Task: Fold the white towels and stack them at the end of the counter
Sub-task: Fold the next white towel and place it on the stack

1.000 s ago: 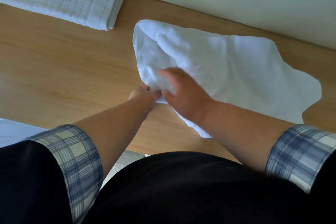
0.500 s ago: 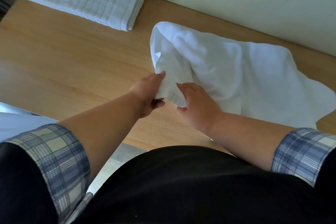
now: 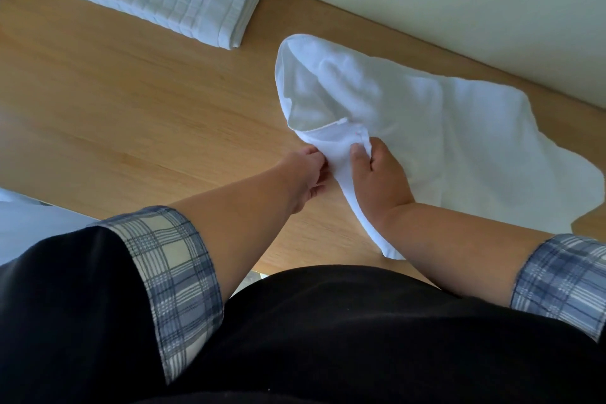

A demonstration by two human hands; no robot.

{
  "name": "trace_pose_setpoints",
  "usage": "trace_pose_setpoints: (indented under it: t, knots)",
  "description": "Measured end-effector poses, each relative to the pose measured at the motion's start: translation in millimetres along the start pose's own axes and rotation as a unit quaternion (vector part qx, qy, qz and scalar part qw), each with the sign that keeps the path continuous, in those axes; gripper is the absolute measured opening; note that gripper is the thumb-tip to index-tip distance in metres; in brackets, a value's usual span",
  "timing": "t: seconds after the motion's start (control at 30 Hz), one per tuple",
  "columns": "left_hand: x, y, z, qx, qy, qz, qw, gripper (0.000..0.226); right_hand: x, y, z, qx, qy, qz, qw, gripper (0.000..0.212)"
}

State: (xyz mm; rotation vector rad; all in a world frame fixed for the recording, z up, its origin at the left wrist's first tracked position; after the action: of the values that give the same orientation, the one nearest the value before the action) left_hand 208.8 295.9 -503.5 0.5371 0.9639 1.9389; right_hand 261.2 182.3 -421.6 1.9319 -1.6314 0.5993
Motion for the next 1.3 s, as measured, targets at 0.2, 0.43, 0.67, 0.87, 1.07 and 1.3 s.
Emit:
trace_pose_setpoints:
  t: [0.2, 0.43, 0.67, 0.87, 1.07, 1.3]
  knots:
    - [-6.3, -7.4, 15.8, -0.028, 0.069, -0.025, 0.997, 0.035, -14.8, 2.2, 0.9, 0.072, 0.116, -0.077, 0.988, 0.029]
    - [-15.6, -17.9, 14.4, 0.058, 0.177, -0.021, 0.982, 0.030, 16.1, -13.2, 11.5, 0.003, 0.069, 0.003, 0.998, 0.032]
    - [-31.7, -17.6, 38.4, -0.073, -0.038, -0.080, 0.993, 0.030, 25.4, -27.1, 17.9, -0.021, 0.058, 0.005, 0.998, 0.040]
    - [-43.2, -17.5, 47.9, -0.110, -0.012, -0.105, 0.988, 0.038, 19.1, -25.4, 13.0, -0.001, 0.007, -0.045, 0.999, 0.046]
    - [-51.4, -22.3, 46.4, -0.137, -0.044, -0.114, 0.983, 0.035, 26.7, -32.9, 25.1, -0.013, 0.043, 0.001, 0.999, 0.065]
    - [-18.6, -19.1, 55.8, -0.212, -0.182, -0.040, 0.959, 0.026, 31.3, -43.3, 27.9, -0.021, 0.044, 0.007, 0.999, 0.059]
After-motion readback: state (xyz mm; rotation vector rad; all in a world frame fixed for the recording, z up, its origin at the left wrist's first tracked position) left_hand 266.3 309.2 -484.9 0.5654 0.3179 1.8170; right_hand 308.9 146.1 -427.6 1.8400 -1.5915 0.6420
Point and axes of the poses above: each hand's wrist, its own y-axis away from the middle knuckle, its own x-axis out of the back of the hand, z = x × y, the point moved 9 cm from there along -y, towards the middle knuckle, and after that the axes turned 12 degrees about z, right-handed, at the moved point
